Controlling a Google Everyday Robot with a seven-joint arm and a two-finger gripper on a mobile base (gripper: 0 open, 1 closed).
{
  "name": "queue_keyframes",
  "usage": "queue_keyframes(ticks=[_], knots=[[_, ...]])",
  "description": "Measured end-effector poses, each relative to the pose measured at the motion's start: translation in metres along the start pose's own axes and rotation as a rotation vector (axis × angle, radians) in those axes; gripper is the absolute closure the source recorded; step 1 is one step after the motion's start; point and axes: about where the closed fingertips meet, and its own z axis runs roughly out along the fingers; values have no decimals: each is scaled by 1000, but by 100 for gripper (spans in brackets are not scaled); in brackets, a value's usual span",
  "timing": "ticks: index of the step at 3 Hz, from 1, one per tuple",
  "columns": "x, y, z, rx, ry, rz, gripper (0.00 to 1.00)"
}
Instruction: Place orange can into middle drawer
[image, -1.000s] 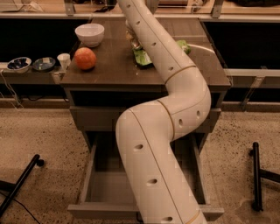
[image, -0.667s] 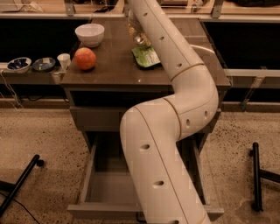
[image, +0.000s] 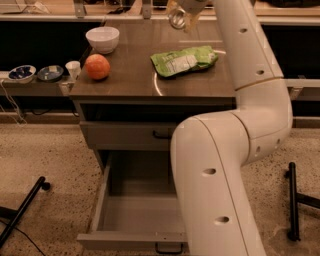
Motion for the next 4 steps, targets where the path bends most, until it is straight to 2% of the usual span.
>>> queue_keyframes(ticks=[1,2,3,4], knots=[[0,33,-7,102,-125,82,100],[-10,64,-2,163,-237,116,100],[-10,63,-1,169,-239,115,100],[-14,54,2,220,-256,101,100]])
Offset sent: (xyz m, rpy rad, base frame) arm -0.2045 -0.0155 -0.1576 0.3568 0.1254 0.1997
